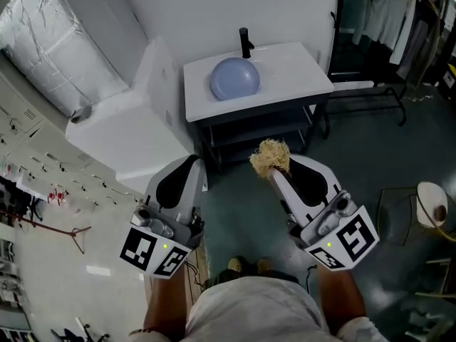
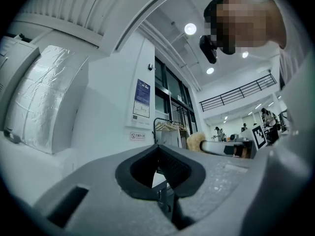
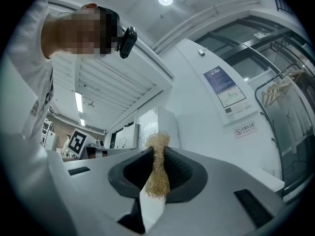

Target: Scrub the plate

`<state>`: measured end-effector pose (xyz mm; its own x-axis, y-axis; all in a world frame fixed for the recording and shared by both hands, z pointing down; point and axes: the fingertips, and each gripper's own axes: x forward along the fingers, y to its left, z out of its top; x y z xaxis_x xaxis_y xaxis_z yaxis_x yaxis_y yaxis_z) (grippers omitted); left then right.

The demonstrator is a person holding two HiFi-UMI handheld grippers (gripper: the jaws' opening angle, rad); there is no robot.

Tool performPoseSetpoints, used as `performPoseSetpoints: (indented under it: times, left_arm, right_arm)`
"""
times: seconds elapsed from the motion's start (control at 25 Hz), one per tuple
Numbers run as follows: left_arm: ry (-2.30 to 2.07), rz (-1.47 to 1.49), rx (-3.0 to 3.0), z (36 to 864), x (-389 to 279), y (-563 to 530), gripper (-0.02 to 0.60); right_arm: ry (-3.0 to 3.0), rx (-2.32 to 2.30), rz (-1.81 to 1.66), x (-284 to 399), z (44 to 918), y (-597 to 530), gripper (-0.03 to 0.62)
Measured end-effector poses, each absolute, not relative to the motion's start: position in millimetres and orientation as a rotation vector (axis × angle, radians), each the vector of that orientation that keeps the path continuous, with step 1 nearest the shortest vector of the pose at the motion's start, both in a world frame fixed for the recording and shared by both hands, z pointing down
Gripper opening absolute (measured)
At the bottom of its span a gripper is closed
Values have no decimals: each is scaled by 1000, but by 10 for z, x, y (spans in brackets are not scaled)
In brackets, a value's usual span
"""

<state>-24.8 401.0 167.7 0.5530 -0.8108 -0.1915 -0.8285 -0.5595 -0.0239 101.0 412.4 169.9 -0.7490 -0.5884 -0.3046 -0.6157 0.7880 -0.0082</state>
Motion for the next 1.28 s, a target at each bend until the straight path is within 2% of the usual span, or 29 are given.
performPoseSetpoints:
  times: [0.76,1.28]
  left_arm:
    - [1470,238,-2627,1826,-161,3481,17]
    - [1469,236,-2645,1975,-607,2278,17]
  right_arm:
    - [2689,-960,132,1328,1866,3645,61]
    - [2731,-1024,127,883,1957,2529,61]
